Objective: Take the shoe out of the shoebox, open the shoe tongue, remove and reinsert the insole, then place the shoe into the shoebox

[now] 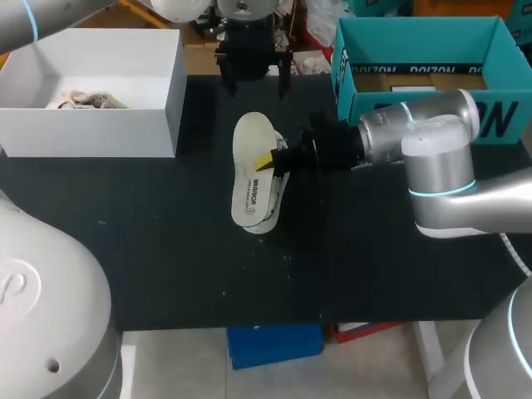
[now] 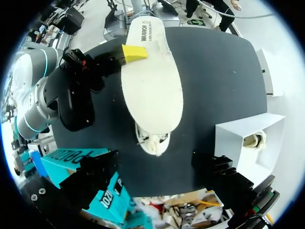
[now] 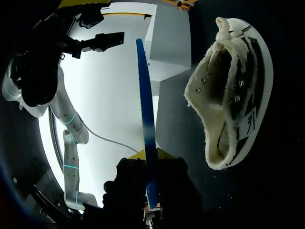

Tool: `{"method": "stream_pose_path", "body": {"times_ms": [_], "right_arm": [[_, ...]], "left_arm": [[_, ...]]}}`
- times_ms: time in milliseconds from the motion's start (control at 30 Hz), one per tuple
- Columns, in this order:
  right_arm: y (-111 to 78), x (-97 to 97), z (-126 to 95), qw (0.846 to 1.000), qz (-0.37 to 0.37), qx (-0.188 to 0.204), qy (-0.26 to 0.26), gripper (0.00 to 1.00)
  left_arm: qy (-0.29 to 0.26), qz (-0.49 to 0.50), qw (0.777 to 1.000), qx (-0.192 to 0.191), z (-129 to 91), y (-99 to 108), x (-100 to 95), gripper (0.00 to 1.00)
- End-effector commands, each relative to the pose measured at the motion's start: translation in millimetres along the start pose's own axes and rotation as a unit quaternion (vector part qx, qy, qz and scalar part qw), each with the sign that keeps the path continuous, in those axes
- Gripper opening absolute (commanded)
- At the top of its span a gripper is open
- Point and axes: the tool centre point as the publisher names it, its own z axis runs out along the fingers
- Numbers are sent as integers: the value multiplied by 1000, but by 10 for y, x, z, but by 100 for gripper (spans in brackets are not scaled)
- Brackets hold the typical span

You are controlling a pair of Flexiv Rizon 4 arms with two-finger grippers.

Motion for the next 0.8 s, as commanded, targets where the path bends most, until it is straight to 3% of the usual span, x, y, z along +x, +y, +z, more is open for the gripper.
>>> {"method": "stream_pose_path", "body": {"times_ms": [33, 800], "right_arm": [[1, -4, 9, 1000, 0, 0, 0, 0], [1, -4, 9, 1000, 0, 0, 0, 0]], "left_arm": [[3, 0, 1000, -8, -112, -152, -13, 100], [1, 2, 1000, -2, -348, -1475, -153, 100]]}}
